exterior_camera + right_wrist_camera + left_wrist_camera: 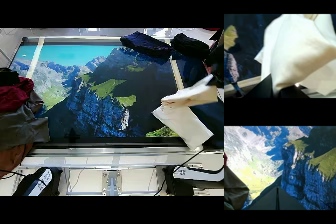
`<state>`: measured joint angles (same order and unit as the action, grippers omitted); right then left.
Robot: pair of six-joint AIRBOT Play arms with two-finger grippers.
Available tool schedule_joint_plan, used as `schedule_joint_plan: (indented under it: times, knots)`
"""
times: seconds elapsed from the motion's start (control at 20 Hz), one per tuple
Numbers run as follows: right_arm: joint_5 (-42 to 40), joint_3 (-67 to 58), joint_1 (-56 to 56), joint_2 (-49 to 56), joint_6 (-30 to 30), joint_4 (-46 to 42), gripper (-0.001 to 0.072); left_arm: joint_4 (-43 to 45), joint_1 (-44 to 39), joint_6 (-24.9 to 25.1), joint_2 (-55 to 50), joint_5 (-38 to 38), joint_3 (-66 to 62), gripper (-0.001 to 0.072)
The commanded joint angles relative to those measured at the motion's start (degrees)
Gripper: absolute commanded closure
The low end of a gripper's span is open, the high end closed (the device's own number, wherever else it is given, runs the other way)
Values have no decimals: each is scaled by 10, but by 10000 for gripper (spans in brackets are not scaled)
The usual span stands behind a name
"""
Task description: Fold the shirts.
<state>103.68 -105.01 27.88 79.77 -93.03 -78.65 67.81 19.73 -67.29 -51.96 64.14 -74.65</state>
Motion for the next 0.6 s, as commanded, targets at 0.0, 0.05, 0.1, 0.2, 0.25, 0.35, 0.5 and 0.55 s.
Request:
schedule_joint_plan:
  times: [0.0, 0.05, 0.1, 0.2, 0.25, 0.35, 0.5, 0.55]
  knots:
    - [18, 168, 76, -74, 26, -91, 693, -4, 0, 0, 0, 0, 0, 697]
    - [18, 226, 92, -83, 29, -93, 640, -4, 0, 0, 0, 0, 0, 697]
    - [19, 273, 104, -89, 29, -93, 470, -6, 0, 0, 0, 0, 0, 697]
    - [19, 330, 127, -97, 28, -93, 184, -6, 0, -11, 0, 2, 0, 697]
    - [19, 332, 136, -100, 26, -93, 185, -6, 0, -13, 0, 3, 0, 697]
    - [19, 302, 148, -108, 24, -92, 185, -6, 0, -13, 0, 2, 0, 697]
    - [6, 209, 146, -110, 20, -38, 186, -5, 0, -13, -4, 4, 0, 697]
    - [-5, 180, 145, -112, 20, 27, 187, -6, 0, -14, -7, 13, 0, 697]
